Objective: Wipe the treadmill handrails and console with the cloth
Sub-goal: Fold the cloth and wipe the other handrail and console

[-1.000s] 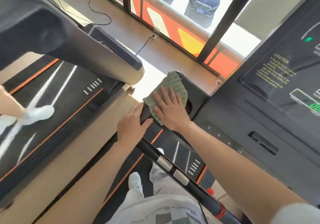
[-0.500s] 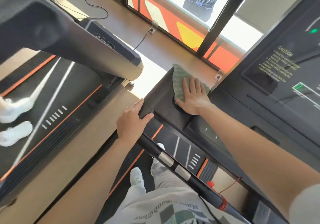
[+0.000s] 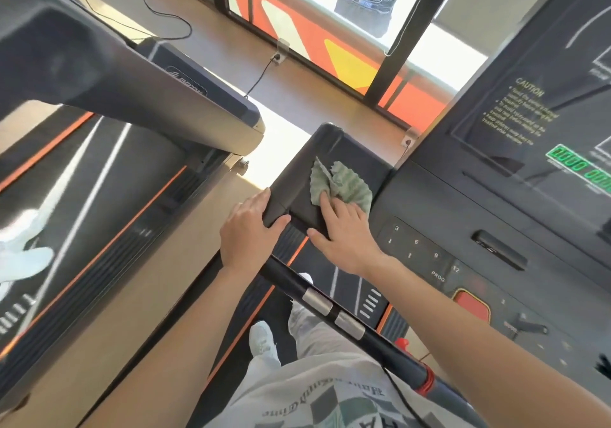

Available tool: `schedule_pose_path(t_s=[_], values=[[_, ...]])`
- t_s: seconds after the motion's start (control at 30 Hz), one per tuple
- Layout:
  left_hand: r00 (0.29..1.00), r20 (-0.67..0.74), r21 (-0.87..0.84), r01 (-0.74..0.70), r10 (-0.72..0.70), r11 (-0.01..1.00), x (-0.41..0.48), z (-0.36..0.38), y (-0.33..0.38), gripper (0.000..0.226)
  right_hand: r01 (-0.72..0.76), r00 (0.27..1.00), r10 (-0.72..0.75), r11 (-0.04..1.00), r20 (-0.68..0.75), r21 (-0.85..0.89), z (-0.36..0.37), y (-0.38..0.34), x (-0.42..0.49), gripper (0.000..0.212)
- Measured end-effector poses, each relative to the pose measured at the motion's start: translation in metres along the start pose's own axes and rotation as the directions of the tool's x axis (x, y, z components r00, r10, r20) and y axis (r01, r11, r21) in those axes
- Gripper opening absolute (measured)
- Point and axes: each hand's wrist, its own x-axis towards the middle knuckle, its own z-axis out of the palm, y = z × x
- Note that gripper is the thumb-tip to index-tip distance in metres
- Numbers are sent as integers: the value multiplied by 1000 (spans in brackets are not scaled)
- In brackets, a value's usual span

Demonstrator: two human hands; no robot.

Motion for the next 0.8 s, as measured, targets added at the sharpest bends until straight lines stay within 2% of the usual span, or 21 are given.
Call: schedule_pose_path(t_s=[0.13, 0.37, 0.47, 0.57, 0.7, 0.8], values=[[1000, -8, -8, 0, 0, 1000, -1, 0, 0, 67, -25, 999, 25, 999, 26, -26, 8, -14, 5, 84], [1000, -18, -25, -2, 1, 1000, -1, -1, 1, 66, -209, 978, 210, 957, 21, 201, 5, -32, 49, 93], [1000, -19, -18, 0, 0, 1000, -1, -1, 2, 66, -252, 968, 248, 943, 44, 217, 3, -32, 54, 92], [1000, -18, -19, -8, 8, 1000, -3, -2, 4, 66, -129, 992, 128, 985, 17, 116, 6, -20, 37, 86], [1000, -19, -13, -5, 5, 1000, -2, -4, 4, 66, 80, 996, -85, 977, -16, -195, 1, 13, 4, 82], [1000, -18, -14, -6, 6, 1000, -2, -4, 3, 67, 112, 992, -124, 961, -32, -253, -9, 36, -9, 76]])
